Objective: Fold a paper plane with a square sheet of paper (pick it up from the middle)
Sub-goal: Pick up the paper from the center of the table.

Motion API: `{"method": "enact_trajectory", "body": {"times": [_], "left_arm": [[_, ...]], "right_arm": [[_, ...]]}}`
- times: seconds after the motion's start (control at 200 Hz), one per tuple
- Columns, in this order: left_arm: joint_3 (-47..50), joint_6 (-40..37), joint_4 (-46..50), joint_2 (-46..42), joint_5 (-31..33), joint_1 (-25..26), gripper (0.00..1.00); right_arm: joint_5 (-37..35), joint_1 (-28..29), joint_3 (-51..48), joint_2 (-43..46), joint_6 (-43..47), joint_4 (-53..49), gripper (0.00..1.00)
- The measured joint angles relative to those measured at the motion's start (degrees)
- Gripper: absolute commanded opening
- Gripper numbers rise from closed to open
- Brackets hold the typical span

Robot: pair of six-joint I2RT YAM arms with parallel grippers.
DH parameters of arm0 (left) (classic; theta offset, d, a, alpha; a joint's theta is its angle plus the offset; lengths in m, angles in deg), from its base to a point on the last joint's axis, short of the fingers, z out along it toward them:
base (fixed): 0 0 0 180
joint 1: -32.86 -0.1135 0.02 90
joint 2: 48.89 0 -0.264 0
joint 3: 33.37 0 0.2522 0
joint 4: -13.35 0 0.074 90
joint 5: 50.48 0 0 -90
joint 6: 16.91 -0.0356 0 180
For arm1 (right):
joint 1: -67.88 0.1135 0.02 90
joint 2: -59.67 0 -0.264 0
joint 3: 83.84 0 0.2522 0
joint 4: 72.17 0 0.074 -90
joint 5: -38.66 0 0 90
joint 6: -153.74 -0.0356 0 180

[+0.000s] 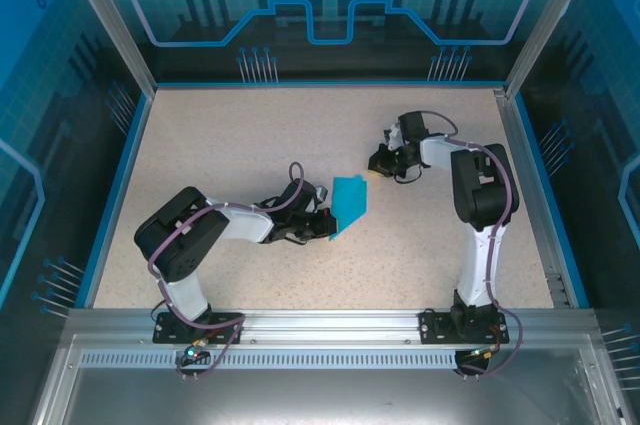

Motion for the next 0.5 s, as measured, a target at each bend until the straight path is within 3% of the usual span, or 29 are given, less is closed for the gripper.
{"method": "enact_trajectory", "body": {"times": [0.12, 0.345, 0.5], "left_arm": [[-2.0, 0.0, 3.9, 0.0, -0.3, 0.0, 0.18], [-7.4, 0.1, 10.9, -2.9, -0.8, -0.7, 0.41], [-8.5, 0.1, 13.6, -7.6, 1.9, -3.2, 0.51]], "right_arm": [[-0.7, 0.0, -1.7, 1.5, -0.5, 0.6, 0.16], [-0.7, 1.4, -11.2, 12.6, -3.5, 1.3, 0.42], [-0.5, 5.0, -15.0, 17.3, -5.7, 2.8, 0.49]]}}
